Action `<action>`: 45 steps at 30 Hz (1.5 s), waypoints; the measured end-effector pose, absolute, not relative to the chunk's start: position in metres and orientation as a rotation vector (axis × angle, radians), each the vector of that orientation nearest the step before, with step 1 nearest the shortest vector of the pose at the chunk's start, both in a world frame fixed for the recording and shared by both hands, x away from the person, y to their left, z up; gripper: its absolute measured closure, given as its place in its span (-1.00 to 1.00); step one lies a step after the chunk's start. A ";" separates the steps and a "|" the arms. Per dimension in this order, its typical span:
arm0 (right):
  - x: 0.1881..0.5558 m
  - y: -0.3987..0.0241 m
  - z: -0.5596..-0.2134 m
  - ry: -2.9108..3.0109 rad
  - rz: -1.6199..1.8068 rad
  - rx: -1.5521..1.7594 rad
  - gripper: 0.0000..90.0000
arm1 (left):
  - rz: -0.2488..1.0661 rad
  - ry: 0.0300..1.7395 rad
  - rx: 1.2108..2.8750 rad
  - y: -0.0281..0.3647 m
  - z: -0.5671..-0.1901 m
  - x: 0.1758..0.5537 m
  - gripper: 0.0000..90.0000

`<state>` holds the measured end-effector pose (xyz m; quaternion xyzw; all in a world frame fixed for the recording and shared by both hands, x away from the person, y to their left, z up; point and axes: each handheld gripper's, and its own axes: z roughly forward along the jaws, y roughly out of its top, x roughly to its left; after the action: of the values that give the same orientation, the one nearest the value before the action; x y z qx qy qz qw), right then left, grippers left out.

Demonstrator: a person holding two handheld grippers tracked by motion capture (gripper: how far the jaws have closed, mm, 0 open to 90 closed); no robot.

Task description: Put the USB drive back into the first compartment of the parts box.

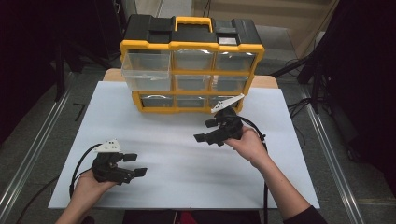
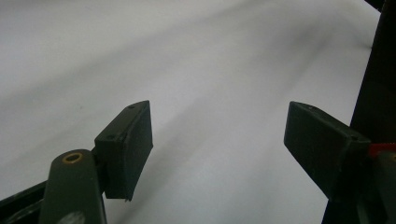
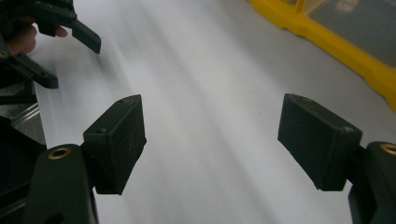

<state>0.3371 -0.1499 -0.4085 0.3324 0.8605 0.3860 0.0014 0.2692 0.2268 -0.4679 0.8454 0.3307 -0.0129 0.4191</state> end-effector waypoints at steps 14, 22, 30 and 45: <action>0.321 -0.159 -0.438 2.695 1.219 1.062 -0.53 | -0.030 0.827 2.122 0.226 -0.468 0.269 -0.45; 0.305 -0.170 -0.452 2.695 1.209 1.090 -0.53 | -0.027 0.825 2.121 0.226 -0.467 0.268 -0.45; 0.293 -0.185 -0.461 2.665 1.220 1.113 -0.53 | -0.026 0.825 2.122 0.227 -0.467 0.268 -0.45; 0.274 -0.213 -0.478 2.618 1.202 1.168 -0.53 | -0.018 0.825 2.123 0.228 -0.466 0.267 -0.45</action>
<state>0.2738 -0.2128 -0.4777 0.3756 0.8421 0.3867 0.0165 0.2674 0.2277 -0.4664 0.8464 0.3289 -0.0072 0.4188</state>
